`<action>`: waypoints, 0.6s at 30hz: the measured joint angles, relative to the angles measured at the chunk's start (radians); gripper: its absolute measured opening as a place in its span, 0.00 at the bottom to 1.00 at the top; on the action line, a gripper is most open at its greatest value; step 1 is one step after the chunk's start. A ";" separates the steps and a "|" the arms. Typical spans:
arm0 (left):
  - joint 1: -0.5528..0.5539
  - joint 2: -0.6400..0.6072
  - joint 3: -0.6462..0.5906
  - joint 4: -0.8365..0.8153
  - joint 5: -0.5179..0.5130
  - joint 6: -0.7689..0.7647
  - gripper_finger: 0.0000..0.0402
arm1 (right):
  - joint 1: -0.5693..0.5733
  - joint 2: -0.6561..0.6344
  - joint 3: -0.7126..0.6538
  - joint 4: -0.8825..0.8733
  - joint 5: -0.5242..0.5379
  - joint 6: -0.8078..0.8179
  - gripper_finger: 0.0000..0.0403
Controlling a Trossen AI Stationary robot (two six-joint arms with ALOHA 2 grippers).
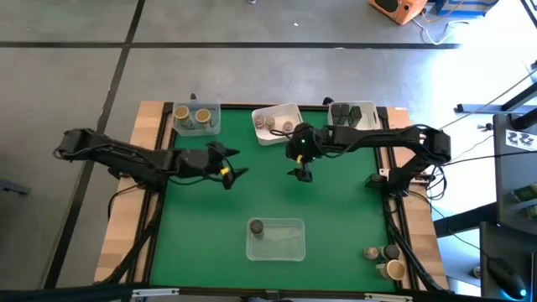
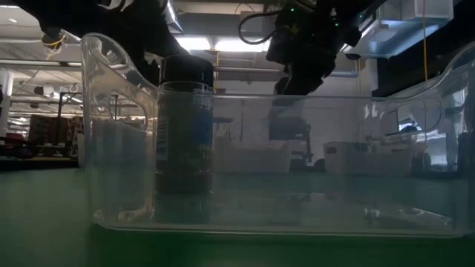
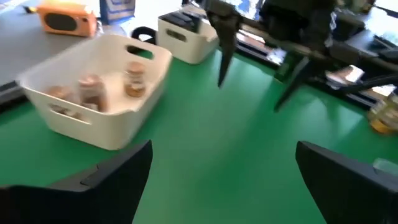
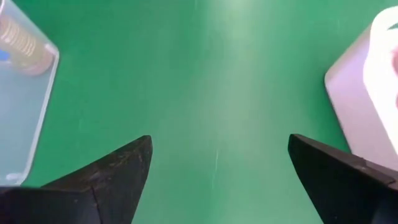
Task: Sort spices by type
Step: Put the green seasoning can into the right white bin
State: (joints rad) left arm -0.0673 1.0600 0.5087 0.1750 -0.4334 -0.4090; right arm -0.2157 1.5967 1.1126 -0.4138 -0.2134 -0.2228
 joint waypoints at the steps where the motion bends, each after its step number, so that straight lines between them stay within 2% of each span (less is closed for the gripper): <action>1: -0.014 0.017 0.000 0.015 0.000 -0.006 0.94 | 0.000 -0.006 0.000 -0.017 0.000 0.007 0.93; 8: -0.071 0.102 0.000 0.162 0.000 -0.017 0.94 | 0.036 -0.071 -0.015 -0.116 0.025 0.030 0.93; 13: -0.093 0.147 0.000 0.222 0.001 -0.028 0.94 | 0.095 -0.164 -0.096 -0.107 0.109 0.066 0.93; 18: -0.130 0.207 0.000 0.266 0.000 -0.060 0.94 | 0.168 -0.285 -0.198 -0.095 0.121 0.149 0.93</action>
State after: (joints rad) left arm -0.1978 1.2672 0.5084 0.4408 -0.4330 -0.4686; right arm -0.0480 1.3121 0.9142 -0.5092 -0.0926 -0.0737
